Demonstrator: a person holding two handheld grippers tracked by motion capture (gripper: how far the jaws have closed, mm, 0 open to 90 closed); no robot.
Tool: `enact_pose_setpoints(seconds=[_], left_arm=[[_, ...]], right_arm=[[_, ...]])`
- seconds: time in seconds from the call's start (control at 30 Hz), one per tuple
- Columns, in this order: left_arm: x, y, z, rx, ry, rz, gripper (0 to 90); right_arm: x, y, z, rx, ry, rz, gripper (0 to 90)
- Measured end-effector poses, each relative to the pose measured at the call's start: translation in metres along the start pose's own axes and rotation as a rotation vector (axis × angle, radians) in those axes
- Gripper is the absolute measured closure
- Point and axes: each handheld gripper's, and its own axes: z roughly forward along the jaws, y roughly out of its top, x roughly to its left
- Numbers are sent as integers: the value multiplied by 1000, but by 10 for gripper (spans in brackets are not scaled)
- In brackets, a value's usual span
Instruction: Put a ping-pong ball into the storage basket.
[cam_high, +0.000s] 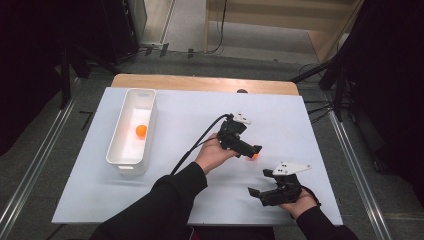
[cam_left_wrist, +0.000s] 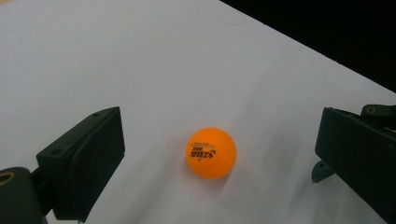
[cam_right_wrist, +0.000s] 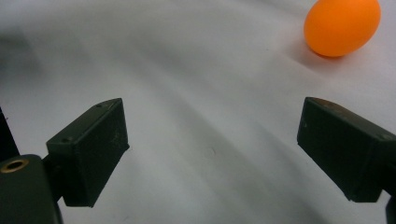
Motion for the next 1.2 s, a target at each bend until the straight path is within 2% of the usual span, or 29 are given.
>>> enact_pose_setpoints(seconds=[0.13, 0.33, 0.63, 0.73, 1.2], left_arm=[[-2, 2, 4, 4, 12, 12, 19], [-2, 1, 11, -6, -2, -3, 18], [-2, -2, 19, 11, 20, 13, 19], [-2, -3, 21, 10, 9, 17, 19], [-2, -9, 29, 9, 15, 18, 19]], right_arm=[[0, 0, 0, -2, 1, 2, 73], [0, 0, 0, 1, -4, -2, 73], [0, 0, 0, 0, -4, -2, 73], [0, 0, 0, 2, -2, -4, 73], [0, -1, 0, 2, 2, -5, 73]])
